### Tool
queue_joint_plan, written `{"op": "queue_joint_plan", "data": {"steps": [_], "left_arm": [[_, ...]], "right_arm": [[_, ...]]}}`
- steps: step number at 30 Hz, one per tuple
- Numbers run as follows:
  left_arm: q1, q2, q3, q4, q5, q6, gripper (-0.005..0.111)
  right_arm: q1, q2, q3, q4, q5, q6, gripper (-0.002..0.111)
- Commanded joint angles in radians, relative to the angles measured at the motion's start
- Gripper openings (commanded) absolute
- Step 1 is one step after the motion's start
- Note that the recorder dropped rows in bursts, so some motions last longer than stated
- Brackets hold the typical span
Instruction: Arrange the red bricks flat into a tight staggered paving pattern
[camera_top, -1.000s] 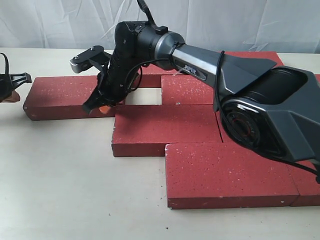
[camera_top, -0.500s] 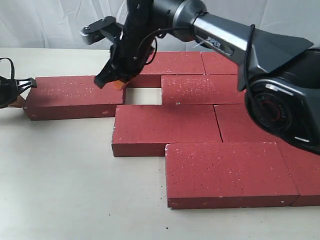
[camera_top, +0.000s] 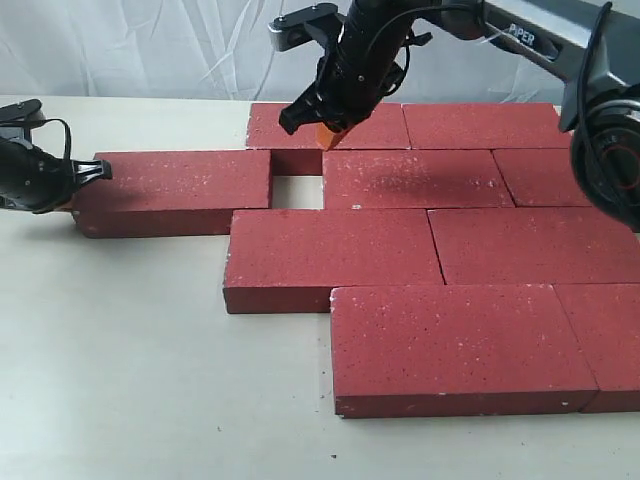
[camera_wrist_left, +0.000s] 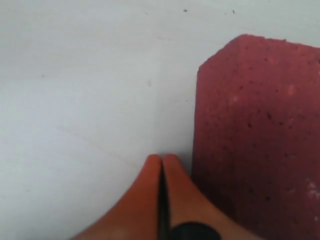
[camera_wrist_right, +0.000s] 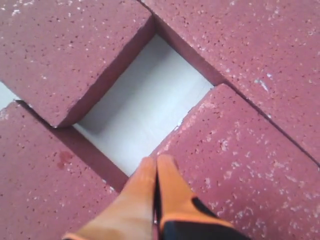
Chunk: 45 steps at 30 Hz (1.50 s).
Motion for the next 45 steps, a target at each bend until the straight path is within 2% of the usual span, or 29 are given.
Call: {"op": "queue_joint_plan", "data": {"steps": [1, 19, 25, 29, 34, 40, 42, 45], "left_arm": [[-0.027, 0.005, -0.006, -0.017, -0.017, 0.003, 0.000], [-0.135, 0.005, -0.006, -0.043, -0.065, 0.003, 0.000], [-0.195, 0.005, -0.006, -0.049, -0.102, 0.003, 0.000], [-0.214, 0.018, -0.017, -0.049, -0.103, 0.003, 0.000], [-0.204, 0.021, -0.017, -0.040, -0.104, 0.001, 0.000], [-0.132, -0.033, -0.017, 0.025, -0.099, 0.001, 0.000], [-0.103, -0.039, -0.017, 0.071, -0.060, 0.001, 0.000], [-0.044, -0.095, -0.017, 0.094, 0.068, 0.001, 0.000]], "right_arm": [[-0.017, -0.071, 0.104, 0.002, -0.054, -0.023, -0.001], [-0.131, -0.347, 0.581, -0.054, -0.300, -0.025, -0.001], [-0.138, -0.449, 0.771, -0.074, -0.415, -0.030, -0.001], [-0.138, -0.487, 0.831, -0.072, -0.478, -0.030, -0.001], [-0.138, -0.487, 0.831, -0.072, -0.476, -0.030, -0.001], [-0.138, -0.487, 0.831, -0.063, -0.479, -0.028, -0.001], [-0.138, -0.487, 0.831, -0.063, -0.482, -0.028, -0.001], [-0.145, -0.497, 0.831, -0.161, -0.438, 0.020, -0.001]]}}
